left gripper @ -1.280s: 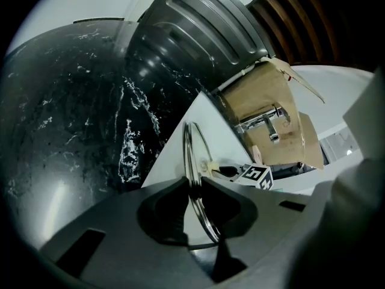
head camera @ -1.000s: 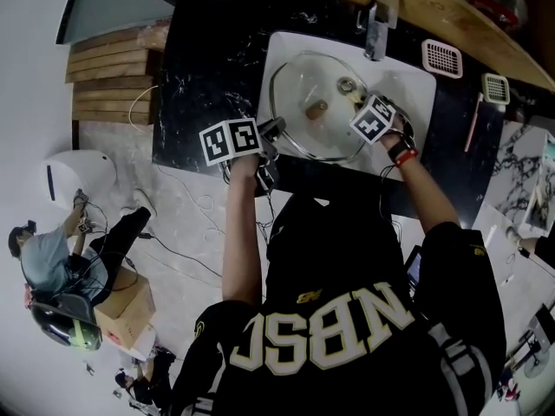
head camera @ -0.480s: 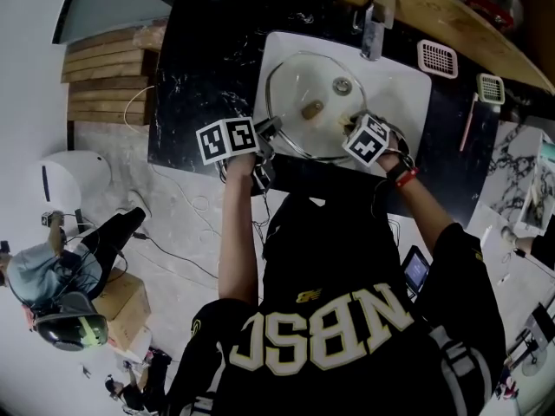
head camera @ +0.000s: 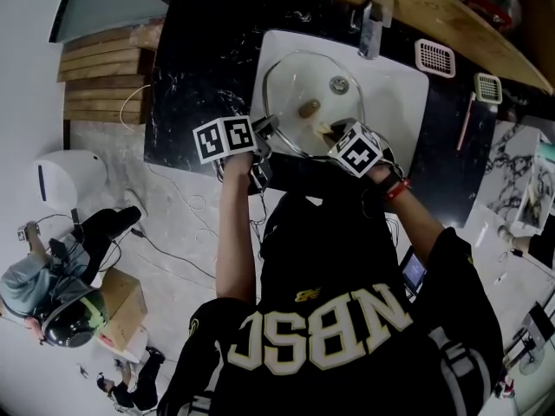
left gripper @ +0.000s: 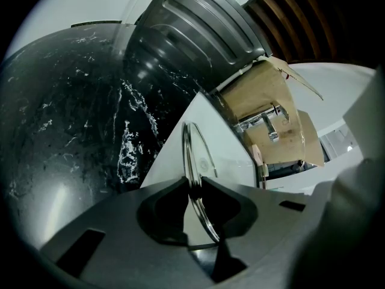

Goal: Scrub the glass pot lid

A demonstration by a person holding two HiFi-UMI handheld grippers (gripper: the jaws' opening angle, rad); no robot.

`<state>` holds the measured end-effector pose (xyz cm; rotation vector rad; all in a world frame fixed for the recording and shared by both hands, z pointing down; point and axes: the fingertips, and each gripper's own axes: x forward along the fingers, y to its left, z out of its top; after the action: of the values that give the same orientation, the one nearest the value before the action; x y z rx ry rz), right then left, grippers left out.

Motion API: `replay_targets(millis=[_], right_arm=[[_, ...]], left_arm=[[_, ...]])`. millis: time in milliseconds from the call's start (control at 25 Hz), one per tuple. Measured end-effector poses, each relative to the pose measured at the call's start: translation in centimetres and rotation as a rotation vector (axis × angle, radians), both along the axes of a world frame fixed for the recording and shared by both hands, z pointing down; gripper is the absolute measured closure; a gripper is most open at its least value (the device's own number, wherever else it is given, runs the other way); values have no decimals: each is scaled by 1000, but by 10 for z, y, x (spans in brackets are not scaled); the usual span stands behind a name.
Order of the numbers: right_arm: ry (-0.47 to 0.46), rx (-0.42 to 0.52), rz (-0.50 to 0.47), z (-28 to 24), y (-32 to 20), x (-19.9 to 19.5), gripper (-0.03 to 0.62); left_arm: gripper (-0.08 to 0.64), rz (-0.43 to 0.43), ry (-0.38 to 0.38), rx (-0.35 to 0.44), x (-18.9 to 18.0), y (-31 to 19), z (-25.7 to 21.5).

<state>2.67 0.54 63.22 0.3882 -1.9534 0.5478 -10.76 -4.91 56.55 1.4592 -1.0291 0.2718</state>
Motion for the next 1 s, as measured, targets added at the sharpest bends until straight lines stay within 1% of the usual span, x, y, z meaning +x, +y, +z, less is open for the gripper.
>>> replay_targets(millis=[80,320,440,600,680,840,1000], right_arm=[[-32,-3,17,-5,-1,-12,529],[-120,27,37,-16,-15,-47,529],[-162,68,49,-16,-30,-61,528],[-158,178,32,-12,-58,-72,528],[-149,215,26,-9,-70,-75,528],[-134,266,29,-1,-90,-76,528],[-124,285,61,6,-108,-73,528]], left_arm=[[479,1,0,1,0,0,0],[480,-1,-1,-1,0,0,0],[479,-4,-3,-2,0,0,0],[480,-3,-23,3,0,0,-1],[479,0,-36,2,-1,0,0],[479,1,-39,-4,-1,0,1],[479,0,-40,-3,-2,0,1]])
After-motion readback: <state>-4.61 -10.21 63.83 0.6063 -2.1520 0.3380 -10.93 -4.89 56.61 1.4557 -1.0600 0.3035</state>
